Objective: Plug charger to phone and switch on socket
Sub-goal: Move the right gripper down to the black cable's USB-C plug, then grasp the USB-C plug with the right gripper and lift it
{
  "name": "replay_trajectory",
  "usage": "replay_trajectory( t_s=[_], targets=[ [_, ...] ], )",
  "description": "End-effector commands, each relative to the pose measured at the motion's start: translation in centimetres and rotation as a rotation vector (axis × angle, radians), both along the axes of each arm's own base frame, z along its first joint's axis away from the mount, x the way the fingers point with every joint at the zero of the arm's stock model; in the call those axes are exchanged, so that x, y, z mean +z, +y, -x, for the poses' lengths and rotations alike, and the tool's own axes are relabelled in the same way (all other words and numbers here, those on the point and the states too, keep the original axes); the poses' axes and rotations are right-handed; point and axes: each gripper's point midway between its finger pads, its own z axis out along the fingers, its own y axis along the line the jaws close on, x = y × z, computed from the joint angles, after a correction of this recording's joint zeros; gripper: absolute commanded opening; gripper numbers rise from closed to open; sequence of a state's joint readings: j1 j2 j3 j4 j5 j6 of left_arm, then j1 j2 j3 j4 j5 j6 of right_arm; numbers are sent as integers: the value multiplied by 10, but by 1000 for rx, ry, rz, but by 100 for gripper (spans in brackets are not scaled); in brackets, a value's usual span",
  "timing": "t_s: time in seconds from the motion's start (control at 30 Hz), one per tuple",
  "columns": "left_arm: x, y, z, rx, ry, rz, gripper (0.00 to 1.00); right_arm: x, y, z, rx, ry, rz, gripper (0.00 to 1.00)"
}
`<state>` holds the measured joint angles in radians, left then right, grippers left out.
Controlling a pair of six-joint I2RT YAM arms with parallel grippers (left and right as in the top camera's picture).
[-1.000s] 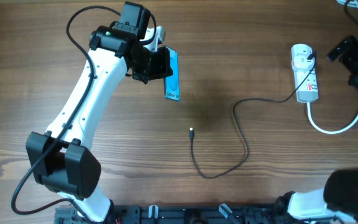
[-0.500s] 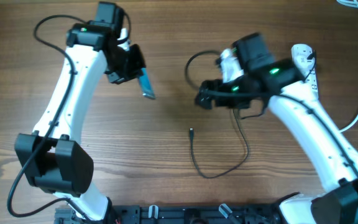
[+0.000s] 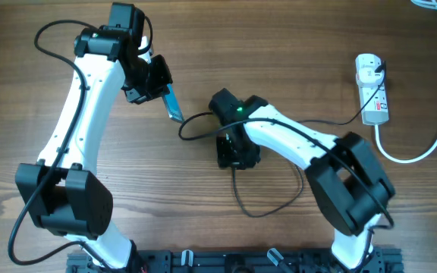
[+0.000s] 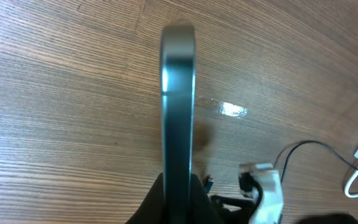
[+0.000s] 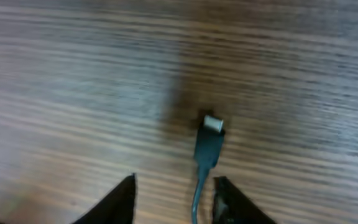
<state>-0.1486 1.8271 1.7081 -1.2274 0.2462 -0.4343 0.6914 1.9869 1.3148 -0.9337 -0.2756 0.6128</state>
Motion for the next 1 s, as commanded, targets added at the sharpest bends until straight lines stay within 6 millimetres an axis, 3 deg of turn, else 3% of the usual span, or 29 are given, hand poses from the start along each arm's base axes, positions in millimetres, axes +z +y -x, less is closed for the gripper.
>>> replay_trajectory(
  t_s=[0.0,0.07,0.2,0.3,0.5,0.73,0.87,0.97],
  targets=[
    [6,-1,-2,-16,-26,-1,4,-10,-6,5,-16,22,37,37],
    [6,-1,-2,-16,-28,-1,4,-10,-12,7,-15,29,64,31],
    [6,-1,-2,-16,-29,-1,4,-18,-22,9,-17,18,107,31],
    [6,-1,-2,-16,-30,-1,4,-24,-20,7,-20,-1,91,31],
    [6,-1,-2,-16,-29,-1,4,-24,-17,4,-21,-12,76,20],
    [6,-1,-2,-16,-29,-1,4,-24,-19,5,-18,-11,88,18],
    [6,-1,-2,-16,-29,-1,4,-24,-21,7,-4,-4,92,24],
    [6,-1,-2,-16,-29,-1,4,-25,-23,7,-1,-18,114,20]
  ],
)
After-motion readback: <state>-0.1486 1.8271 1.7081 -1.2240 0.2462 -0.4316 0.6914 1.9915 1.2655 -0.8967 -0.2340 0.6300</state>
